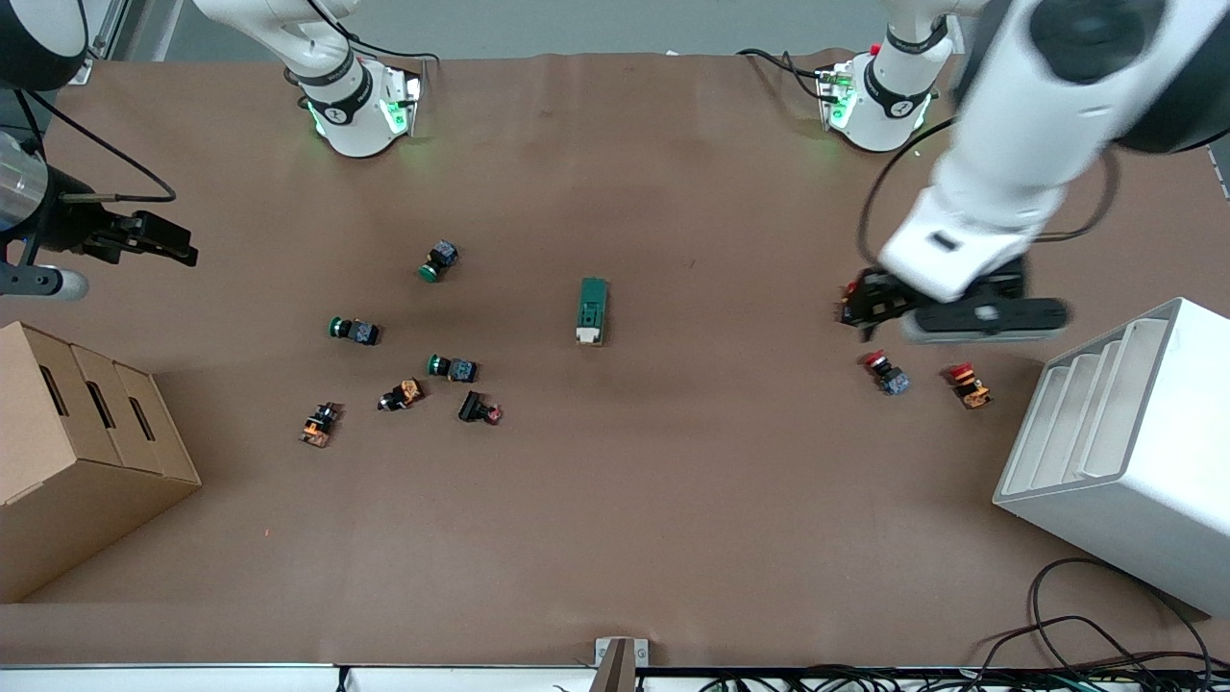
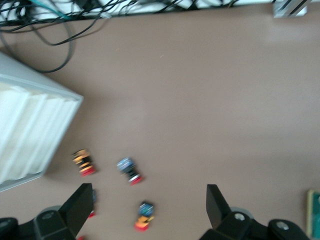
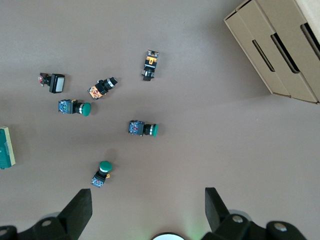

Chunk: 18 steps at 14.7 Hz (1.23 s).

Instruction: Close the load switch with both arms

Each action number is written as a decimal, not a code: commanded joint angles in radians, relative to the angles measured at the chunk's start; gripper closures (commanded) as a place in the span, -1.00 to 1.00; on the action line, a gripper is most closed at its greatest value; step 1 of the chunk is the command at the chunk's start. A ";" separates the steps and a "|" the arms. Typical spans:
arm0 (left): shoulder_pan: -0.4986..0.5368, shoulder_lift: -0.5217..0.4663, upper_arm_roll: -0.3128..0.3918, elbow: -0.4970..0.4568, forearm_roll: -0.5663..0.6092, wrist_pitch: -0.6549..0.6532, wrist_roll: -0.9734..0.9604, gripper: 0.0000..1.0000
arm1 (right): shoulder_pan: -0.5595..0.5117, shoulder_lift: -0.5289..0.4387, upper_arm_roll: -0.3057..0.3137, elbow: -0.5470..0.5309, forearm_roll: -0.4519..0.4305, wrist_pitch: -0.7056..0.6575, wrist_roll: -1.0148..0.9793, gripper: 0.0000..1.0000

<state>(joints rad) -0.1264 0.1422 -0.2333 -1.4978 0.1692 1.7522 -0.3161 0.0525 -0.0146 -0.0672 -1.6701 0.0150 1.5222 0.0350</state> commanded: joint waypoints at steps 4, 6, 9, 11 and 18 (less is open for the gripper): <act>0.059 -0.131 0.066 -0.030 -0.098 -0.171 0.219 -1.00 | -0.049 -0.039 0.044 -0.030 -0.018 0.000 0.003 -1.00; 0.086 -0.168 0.069 -0.071 -0.128 -0.174 0.250 -1.00 | -0.060 -0.039 0.046 -0.022 -0.018 -0.002 -0.006 -1.00; 0.143 -0.209 0.069 -0.117 -0.178 -0.174 0.365 -1.00 | -0.060 -0.039 0.035 -0.010 -0.018 -0.019 -0.015 -1.00; 0.142 -0.237 0.071 -0.148 -0.189 -0.172 0.367 -1.00 | -0.060 -0.038 0.038 -0.002 -0.018 -0.019 -0.018 -1.00; 0.153 -0.230 0.069 -0.131 -0.191 -0.177 0.373 -1.00 | -0.091 -0.036 0.058 0.007 -0.010 -0.019 -0.020 -1.00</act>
<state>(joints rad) 0.0142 -0.0802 -0.1625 -1.6290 -0.0047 1.5765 0.0354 0.0090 -0.0296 -0.0420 -1.6554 0.0147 1.5114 0.0296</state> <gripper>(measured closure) 0.000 0.000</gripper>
